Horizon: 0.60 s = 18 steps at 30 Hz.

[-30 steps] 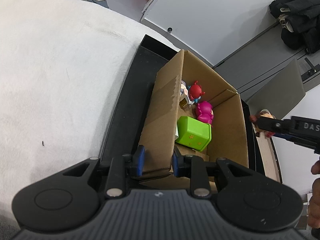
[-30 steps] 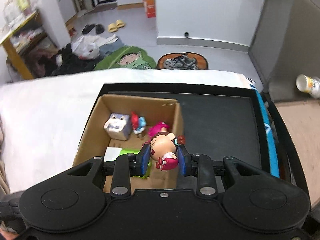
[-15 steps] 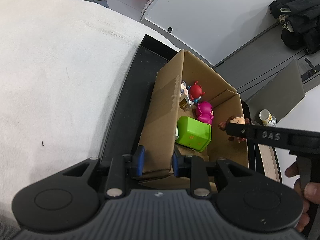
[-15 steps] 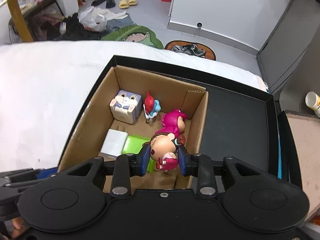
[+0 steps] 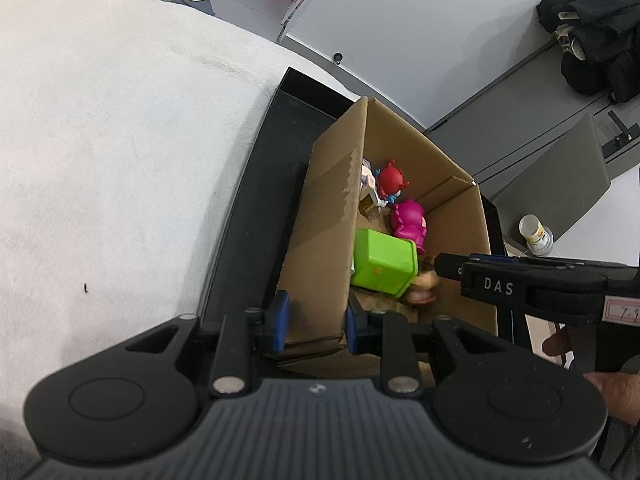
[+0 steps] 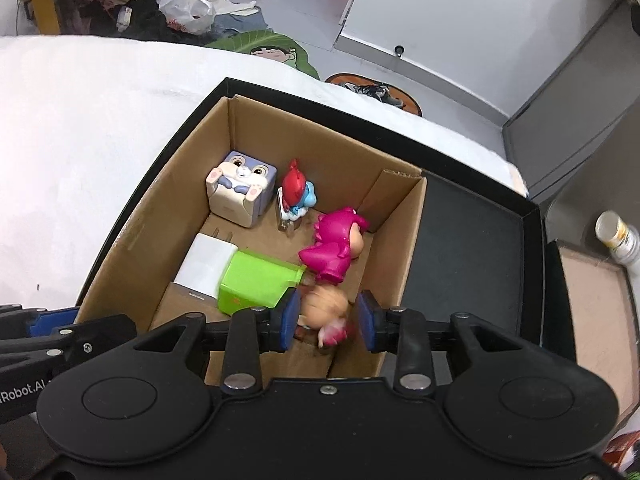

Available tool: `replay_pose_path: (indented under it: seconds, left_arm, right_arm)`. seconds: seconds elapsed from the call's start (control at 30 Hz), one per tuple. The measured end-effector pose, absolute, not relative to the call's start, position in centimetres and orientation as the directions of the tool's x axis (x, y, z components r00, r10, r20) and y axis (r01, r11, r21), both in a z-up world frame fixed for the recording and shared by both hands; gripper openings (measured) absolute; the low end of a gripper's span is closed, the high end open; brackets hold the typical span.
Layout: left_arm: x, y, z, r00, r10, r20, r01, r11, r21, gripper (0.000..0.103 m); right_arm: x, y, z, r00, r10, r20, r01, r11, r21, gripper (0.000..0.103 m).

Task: Organize rigid objects
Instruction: 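Open the right gripper to release the doll figurine in the box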

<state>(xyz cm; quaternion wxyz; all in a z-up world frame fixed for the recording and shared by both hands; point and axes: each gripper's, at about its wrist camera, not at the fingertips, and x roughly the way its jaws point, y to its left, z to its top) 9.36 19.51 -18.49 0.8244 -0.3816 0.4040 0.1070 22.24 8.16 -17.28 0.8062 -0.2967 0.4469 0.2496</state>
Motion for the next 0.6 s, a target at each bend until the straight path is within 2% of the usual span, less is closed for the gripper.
replay_pose_path:
  seconds: [0.2,0.4,0.5,0.6]
  left_arm:
    - [9.5,19.6,-18.1,0.629,-0.123,-0.768,-0.499,0.694,-0.519,0.028]
    - [9.4,17.8,-15.8,0.594,-0.02,-0.804,-0.487,0.786,-0.38,0.028]
    - [9.0,17.2,-14.4,0.594,0.012,-0.804,-0.481,0.806,-0.344,0.028]
    - [8.4,16.7,-12.7,0.6,0.023,-0.799,-0.476,0.813,-0.334,0.028]
  right_arm:
    - [22.0,6.4,-15.8,0.464,0.205,-0.862,-0.647,0.743,-0.172,0.033]
    - [20.9,3.5,-13.9,0.453,0.29,-0.843,-0.619,0.783,-0.064,0.033]
    - [20.3,1.8,-13.2,0.457,0.32,-0.83,-0.595,0.803,-0.018,0.036]
    - [19.5,0.0,-12.4,0.48,0.336,-0.811,-0.568,0.823,0.004,0.045]
